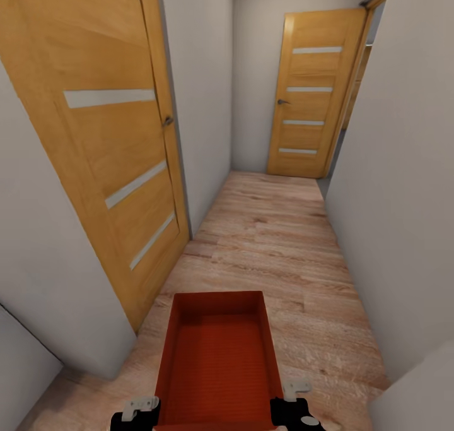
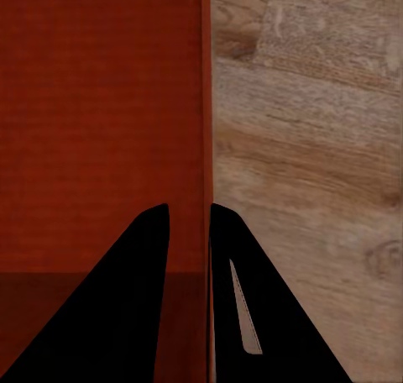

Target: Move the two storage containers from the living room to the garage. In the garage, place one container on the floor and stack the other container on top of it (either order is fine).

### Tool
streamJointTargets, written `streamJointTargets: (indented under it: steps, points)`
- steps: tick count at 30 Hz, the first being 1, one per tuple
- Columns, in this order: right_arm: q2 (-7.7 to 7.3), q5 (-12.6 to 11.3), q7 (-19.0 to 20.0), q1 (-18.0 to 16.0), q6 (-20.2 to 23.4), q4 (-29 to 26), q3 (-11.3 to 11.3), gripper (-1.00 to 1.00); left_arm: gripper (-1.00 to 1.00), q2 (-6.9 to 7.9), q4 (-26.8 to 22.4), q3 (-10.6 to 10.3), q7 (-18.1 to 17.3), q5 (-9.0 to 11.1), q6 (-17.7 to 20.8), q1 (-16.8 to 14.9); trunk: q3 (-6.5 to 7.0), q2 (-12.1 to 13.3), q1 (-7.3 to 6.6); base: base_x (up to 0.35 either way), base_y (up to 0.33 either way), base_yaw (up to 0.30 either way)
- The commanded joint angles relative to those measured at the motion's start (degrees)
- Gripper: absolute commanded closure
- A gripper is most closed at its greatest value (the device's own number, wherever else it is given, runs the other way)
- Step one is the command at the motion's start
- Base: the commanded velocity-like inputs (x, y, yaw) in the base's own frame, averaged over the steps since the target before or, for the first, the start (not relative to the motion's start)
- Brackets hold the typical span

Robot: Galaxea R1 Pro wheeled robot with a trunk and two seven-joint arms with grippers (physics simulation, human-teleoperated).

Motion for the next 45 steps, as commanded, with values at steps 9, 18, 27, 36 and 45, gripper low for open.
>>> streamJointTargets:
  steps: [9,18,27,36,45]
  points:
    - [0.01,0.09,-0.32,-0.06,-0.16,0.04,-0.25,1.0,1.0,-0.01,0.05,0.44,0.05,0.18,-0.17,-0.04,-0.05,-0.02,0.03,0.346,0.0,-0.141]
    - [0.01,0.09,-0.33,-0.06,-0.14,0.03,-0.25,1.0,1.0,0.01,0.05,0.44,0.05,0.17,-0.16,-0.03,-0.05,-0.02,0.03,0.346,0.0,-0.249]
    - [0.01,0.09,-0.32,-0.06,-0.15,0.01,-0.25,1.0,1.0,-0.02,0.05,0.44,0.05,0.17,-0.16,-0.04,-0.05,-0.02,0.03,0.346,0.0,-0.254]
    - [0.01,0.09,-0.33,-0.06,-0.16,0.05,-0.25,1.0,1.0,-0.02,0.05,0.44,0.05,0.18,-0.16,-0.02,-0.05,-0.02,0.03,0.346,0.0,-0.09]
    - [0.01,0.09,-0.33,-0.06,-0.16,0.04,-0.25,1.0,1.0,-0.01,0.05,0.44,0.05,0.18,-0.16,-0.03,-0.05,-0.02,0.03,0.346,0.0,-0.003]
